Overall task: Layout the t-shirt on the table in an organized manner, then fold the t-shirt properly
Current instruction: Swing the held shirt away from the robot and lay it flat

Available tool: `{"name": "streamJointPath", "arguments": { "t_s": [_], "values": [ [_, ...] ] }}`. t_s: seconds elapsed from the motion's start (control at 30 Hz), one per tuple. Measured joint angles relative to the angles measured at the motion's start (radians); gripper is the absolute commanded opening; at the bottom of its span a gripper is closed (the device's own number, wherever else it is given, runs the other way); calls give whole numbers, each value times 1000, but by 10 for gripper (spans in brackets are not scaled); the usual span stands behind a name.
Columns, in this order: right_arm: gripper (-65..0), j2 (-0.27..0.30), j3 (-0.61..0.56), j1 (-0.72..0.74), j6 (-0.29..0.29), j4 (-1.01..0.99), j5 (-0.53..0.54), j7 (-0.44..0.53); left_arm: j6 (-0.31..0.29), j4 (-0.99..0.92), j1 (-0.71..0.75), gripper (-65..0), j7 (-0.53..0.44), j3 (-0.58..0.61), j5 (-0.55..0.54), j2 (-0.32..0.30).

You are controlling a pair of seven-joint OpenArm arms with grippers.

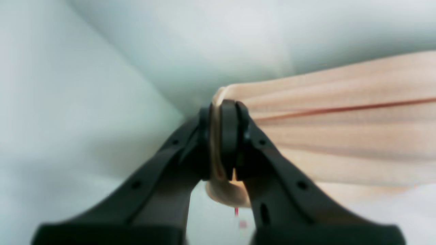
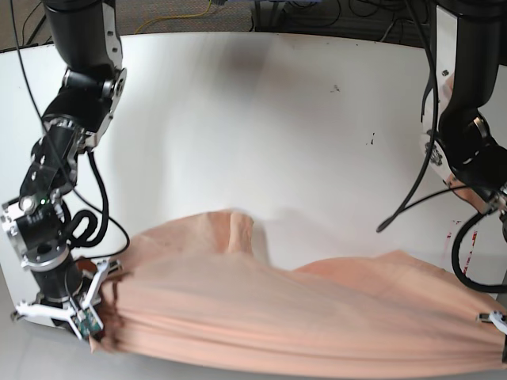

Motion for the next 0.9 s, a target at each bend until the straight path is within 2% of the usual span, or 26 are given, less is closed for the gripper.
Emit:
{"name": "streamJointPath", "arguments": {
  "t_s": [0.23, 0.47, 0.7, 0.9],
  "values": [
    [-650, -39, 97, -182, 2, 18, -5, -8, 2, 111, 254, -650, 2, -2, -85, 9],
    [-650, -122, 217, -312, 1, 17, -9, -16, -3, 198, 506, -650, -11, -13, -108, 24],
    [-650, -160, 248, -436, 6, 15, -3, -11, -2, 226, 711, -650, -11, -120, -108, 85],
    [-650, -202, 262, -520, 7, 13, -5, -4, -4, 226, 814, -650, -15, -161, -114, 85]
  ]
}}
